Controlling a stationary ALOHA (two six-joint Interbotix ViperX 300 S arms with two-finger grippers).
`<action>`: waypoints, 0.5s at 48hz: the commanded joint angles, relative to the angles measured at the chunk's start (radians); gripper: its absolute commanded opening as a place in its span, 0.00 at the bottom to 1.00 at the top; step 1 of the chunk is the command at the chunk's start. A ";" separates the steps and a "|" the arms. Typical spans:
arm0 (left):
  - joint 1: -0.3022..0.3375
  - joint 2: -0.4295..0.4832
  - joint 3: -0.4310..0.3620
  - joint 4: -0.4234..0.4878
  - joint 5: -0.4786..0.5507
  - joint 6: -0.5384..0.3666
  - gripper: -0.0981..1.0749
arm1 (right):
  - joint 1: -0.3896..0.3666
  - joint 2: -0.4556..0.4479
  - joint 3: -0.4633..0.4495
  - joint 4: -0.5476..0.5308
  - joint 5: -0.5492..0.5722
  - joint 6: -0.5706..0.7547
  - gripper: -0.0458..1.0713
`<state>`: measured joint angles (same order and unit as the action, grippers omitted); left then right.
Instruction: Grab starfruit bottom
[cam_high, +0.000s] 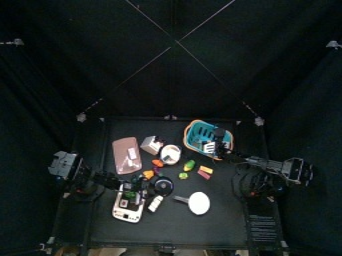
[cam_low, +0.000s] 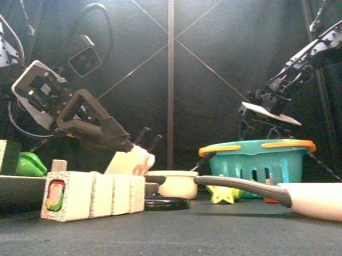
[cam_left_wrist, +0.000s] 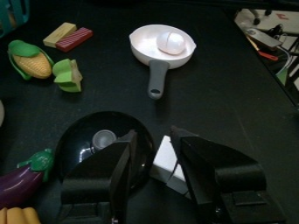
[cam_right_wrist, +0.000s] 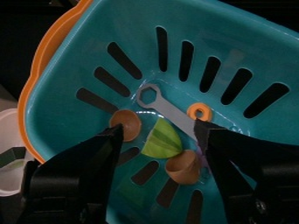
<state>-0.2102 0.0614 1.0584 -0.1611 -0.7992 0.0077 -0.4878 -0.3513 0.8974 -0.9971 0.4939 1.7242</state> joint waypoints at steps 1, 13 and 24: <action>0.000 -0.002 -0.015 0.002 -0.005 0.000 0.74 | 0.012 -0.028 -0.025 0.006 -0.017 0.000 0.90; 0.005 -0.002 -0.017 0.000 -0.005 0.000 0.74 | 0.179 -0.064 -0.075 0.037 -0.031 -0.002 0.90; 0.005 -0.002 -0.015 0.000 -0.005 0.000 0.74 | 0.359 -0.028 -0.124 0.061 -0.032 0.000 0.90</action>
<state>-0.2086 0.0644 1.0584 -0.1611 -0.8007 0.0077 -0.1994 -0.3881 0.8099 -0.9465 0.4648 1.7257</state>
